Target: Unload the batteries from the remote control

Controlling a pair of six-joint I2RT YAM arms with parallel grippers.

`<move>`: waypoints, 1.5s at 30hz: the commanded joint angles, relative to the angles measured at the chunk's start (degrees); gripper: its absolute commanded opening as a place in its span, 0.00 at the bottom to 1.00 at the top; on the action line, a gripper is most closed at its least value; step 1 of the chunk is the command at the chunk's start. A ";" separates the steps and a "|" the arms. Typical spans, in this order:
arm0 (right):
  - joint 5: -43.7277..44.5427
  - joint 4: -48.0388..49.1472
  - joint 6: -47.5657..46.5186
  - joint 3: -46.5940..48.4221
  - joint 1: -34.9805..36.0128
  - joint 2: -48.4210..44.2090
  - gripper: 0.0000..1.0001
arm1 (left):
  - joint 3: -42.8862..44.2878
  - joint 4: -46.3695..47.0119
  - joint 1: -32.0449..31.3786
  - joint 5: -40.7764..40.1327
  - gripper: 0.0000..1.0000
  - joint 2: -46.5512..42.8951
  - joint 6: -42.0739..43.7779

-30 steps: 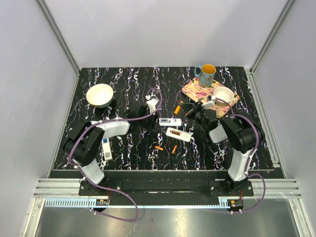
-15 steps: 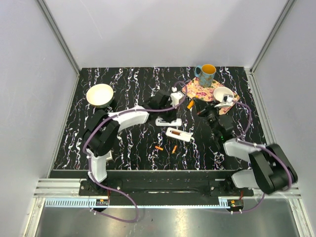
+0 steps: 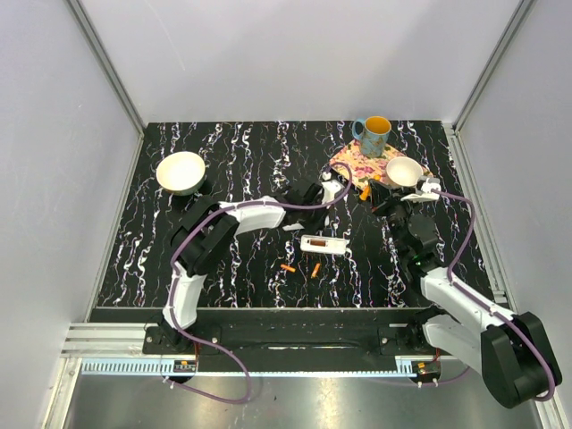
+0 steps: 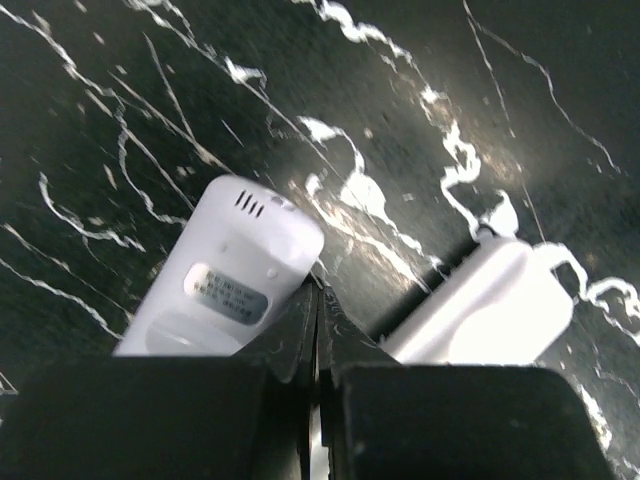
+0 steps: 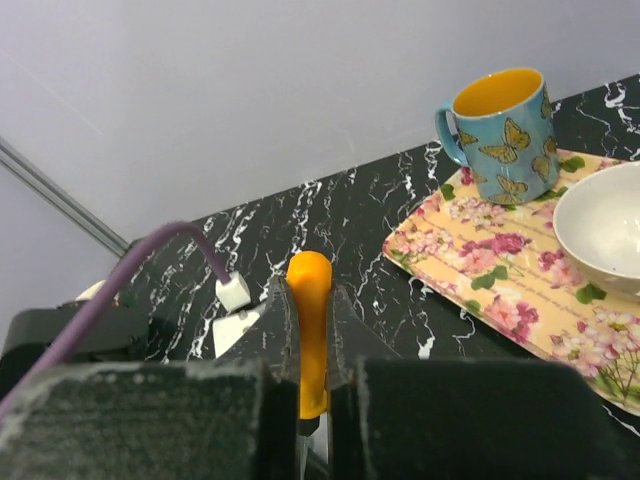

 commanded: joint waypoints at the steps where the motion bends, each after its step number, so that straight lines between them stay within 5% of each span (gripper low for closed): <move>1: 0.41 -0.12 -1.25 -0.45 -0.16 1.10 0.00 | 5.27 1.03 0.83 -4.62 0.00 3.35 -1.59; 8: -3.19 1.99 0.60 -0.71 -0.16 4.79 0.00 | 12.39 -0.73 3.46 -4.28 0.00 7.58 -3.79; 16: -7.85 4.98 2.44 1.74 -0.16 12.87 0.00 | 10.56 1.37 5.92 -2.52 0.01 4.60 -4.57; 23: -12.60 9.11 5.69 5.34 -0.07 20.52 0.00 | -10.51 22.00 12.59 7.50 0.20 -10.85 -13.09; 31: -15.59 12.62 7.37 8.51 -0.07 27.64 0.00 | -20.82 23.43 14.28 9.17 0.23 -18.61 -15.47; 37: -15.59 12.89 7.89 9.48 -0.07 28.70 0.00 | -26.53 25.37 13.14 12.69 0.10 -21.95 -17.93; 45: -15.24 13.15 7.98 9.31 -0.07 28.44 0.00 | -26.80 23.18 8.92 8.57 0.04 -16.95 -17.85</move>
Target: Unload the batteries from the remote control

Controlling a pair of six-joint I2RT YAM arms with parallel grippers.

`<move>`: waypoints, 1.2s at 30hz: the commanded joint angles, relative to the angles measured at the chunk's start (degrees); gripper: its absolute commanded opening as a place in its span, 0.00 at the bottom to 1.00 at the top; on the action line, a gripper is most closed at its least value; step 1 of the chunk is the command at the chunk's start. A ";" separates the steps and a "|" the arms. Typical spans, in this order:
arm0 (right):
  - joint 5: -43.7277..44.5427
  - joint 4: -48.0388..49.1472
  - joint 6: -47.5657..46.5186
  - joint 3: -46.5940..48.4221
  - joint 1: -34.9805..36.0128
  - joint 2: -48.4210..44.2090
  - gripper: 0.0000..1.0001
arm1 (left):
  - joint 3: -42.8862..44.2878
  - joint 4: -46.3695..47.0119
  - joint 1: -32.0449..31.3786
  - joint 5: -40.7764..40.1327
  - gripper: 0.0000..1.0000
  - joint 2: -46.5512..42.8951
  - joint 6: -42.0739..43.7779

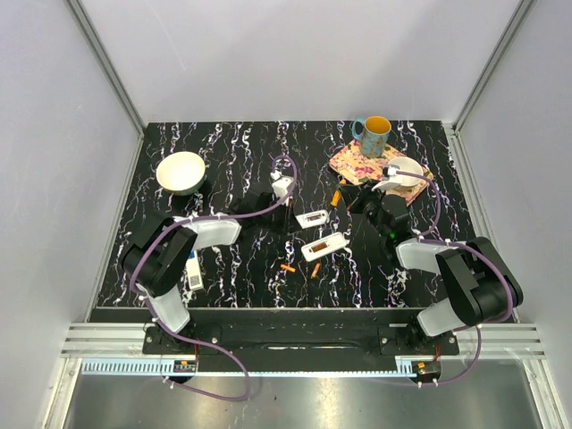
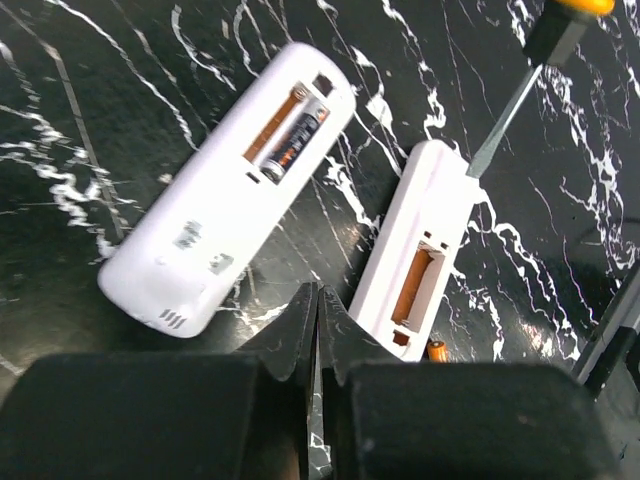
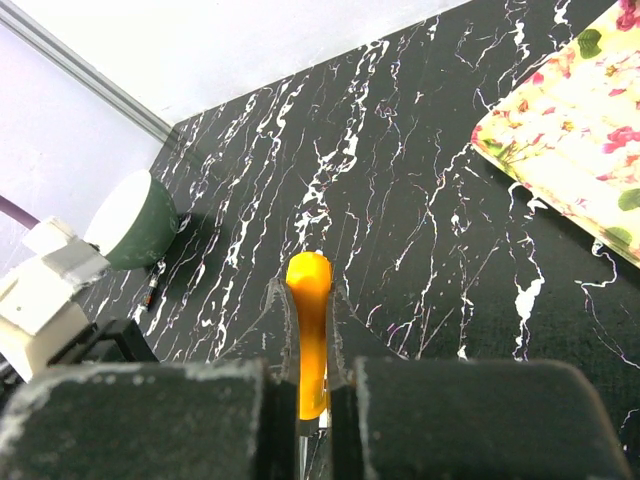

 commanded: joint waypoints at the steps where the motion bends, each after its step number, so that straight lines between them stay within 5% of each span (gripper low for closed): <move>1: -0.16 3.62 0.27 2.09 -0.01 -0.11 0.00 | 0.76 1.62 -1.42 -1.34 0.03 3.12 -0.73; 12: -0.24 2.92 -0.52 2.88 -0.01 0.59 0.00 | 5.15 -5.41 0.51 -8.72 0.00 9.01 3.04; 36: -0.87 6.52 0.88 9.30 4.65 11.93 0.00 | 8.07 -7.08 2.62 -2.05 0.01 11.05 3.23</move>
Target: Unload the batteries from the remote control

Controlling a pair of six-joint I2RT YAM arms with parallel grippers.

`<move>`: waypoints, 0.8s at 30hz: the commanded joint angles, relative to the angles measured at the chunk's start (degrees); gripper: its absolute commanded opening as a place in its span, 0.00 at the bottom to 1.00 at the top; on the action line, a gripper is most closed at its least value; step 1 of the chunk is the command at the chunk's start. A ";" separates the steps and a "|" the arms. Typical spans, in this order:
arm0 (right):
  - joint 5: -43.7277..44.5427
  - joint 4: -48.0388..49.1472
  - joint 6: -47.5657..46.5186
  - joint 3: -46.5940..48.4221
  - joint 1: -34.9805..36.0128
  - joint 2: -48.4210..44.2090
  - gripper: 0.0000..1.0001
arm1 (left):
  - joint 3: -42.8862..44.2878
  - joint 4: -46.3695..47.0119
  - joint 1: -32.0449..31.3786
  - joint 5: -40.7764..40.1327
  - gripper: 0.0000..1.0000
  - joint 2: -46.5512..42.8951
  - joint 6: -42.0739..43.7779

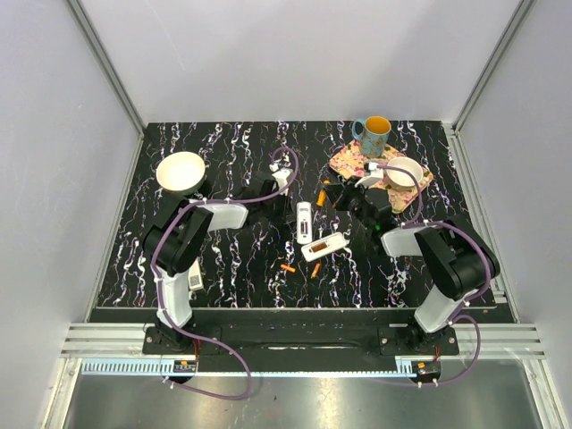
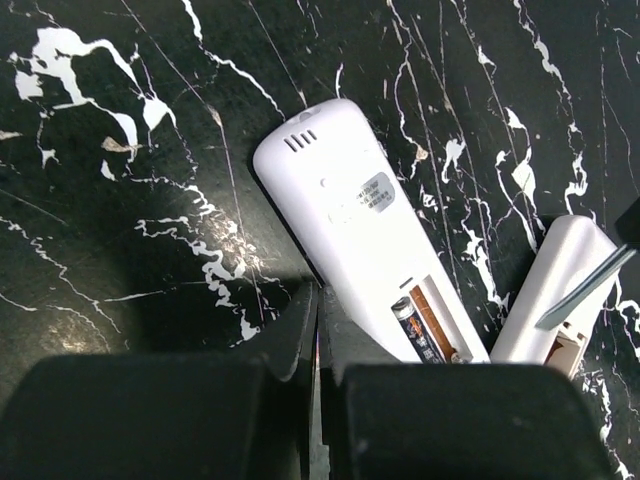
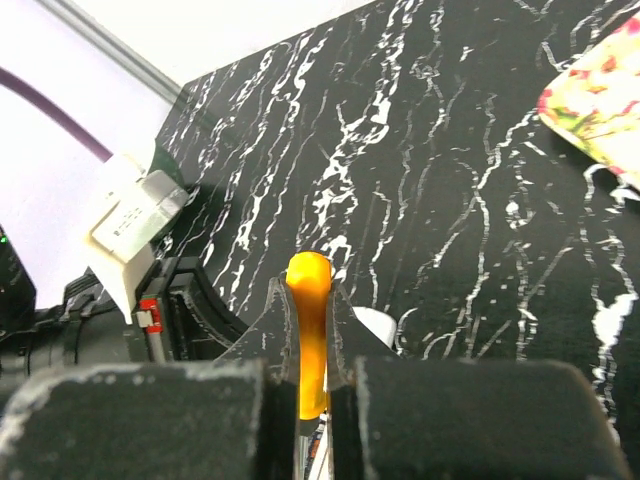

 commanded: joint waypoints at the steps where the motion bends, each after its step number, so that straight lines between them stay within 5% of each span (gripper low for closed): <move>1: 1.59 5.45 0.12 2.89 2.70 1.66 0.00 | -2.61 -2.93 -1.03 1.43 0.01 -1.48 -0.54; 24: 13.90 12.05 -6.29 -0.36 6.75 3.42 0.00 | -7.89 -2.48 -6.30 -1.65 0.00 -4.12 -5.72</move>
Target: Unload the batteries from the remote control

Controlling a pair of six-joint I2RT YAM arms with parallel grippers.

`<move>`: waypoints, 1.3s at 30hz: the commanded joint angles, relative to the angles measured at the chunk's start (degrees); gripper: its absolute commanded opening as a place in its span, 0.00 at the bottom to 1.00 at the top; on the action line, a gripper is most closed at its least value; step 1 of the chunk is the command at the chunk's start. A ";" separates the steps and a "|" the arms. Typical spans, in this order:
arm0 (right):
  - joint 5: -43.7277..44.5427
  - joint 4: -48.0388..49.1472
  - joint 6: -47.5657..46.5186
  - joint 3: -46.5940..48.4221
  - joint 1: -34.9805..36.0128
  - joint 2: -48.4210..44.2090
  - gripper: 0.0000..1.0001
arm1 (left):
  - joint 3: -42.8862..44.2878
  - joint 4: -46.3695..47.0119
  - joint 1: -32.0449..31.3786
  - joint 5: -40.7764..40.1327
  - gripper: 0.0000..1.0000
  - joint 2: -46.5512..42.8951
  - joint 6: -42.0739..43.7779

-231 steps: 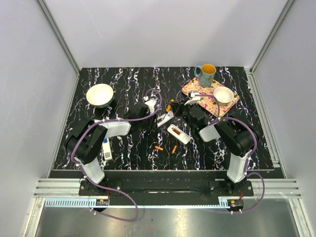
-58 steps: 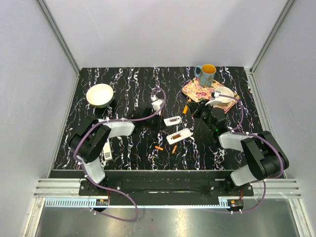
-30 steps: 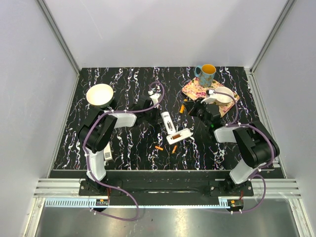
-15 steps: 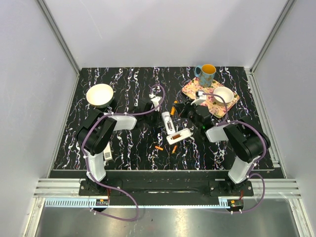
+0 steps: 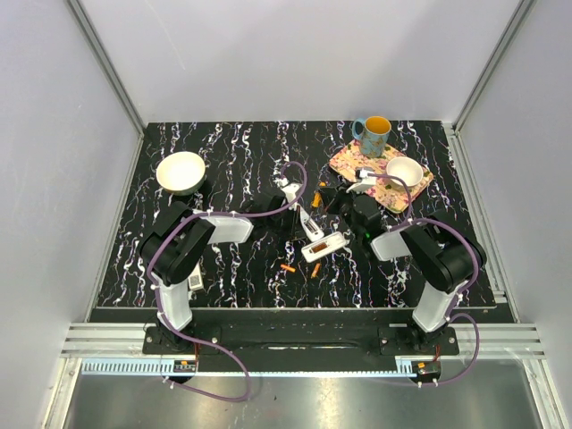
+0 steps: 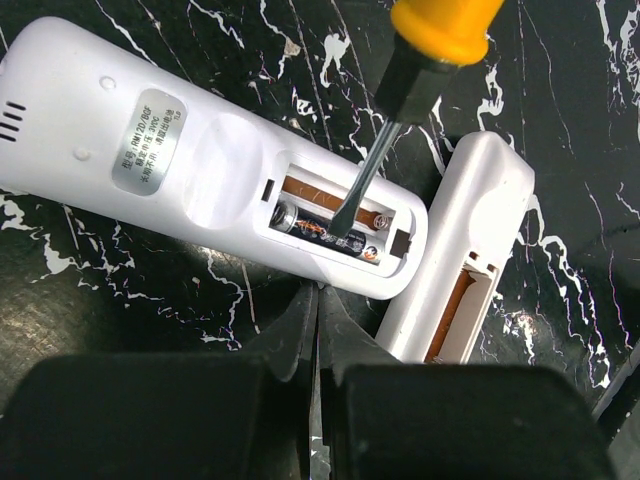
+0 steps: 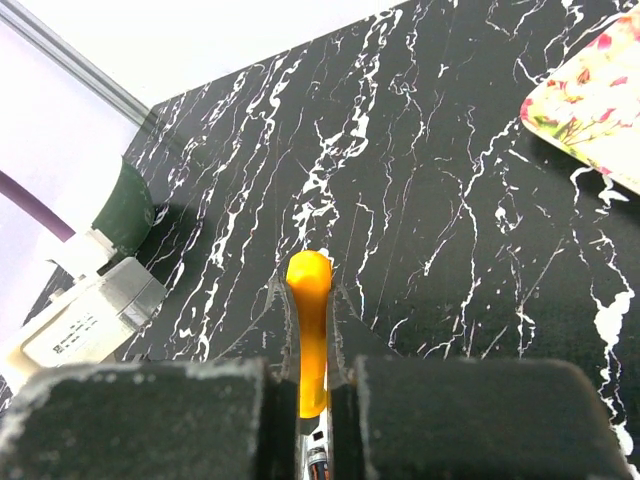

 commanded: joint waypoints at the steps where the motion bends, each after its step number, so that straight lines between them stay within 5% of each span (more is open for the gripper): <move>1: 2.71 5.18 -4.72 -0.51 0.35 -1.67 0.00 | -1.18 -5.00 0.03 -2.26 0.00 -0.21 0.55; 7: -4.23 18.26 -8.95 -5.61 0.35 1.49 0.00 | -1.18 -5.62 0.12 -2.61 0.00 -0.12 0.46; 26: -5.46 22.50 -4.91 -4.99 0.35 6.59 0.00 | -0.83 -5.35 1.26 -2.09 0.00 0.75 -0.07; 39: -5.38 23.91 8.18 -3.15 0.35 11.59 0.00 | 0.58 -5.97 1.44 -1.29 0.00 2.86 0.02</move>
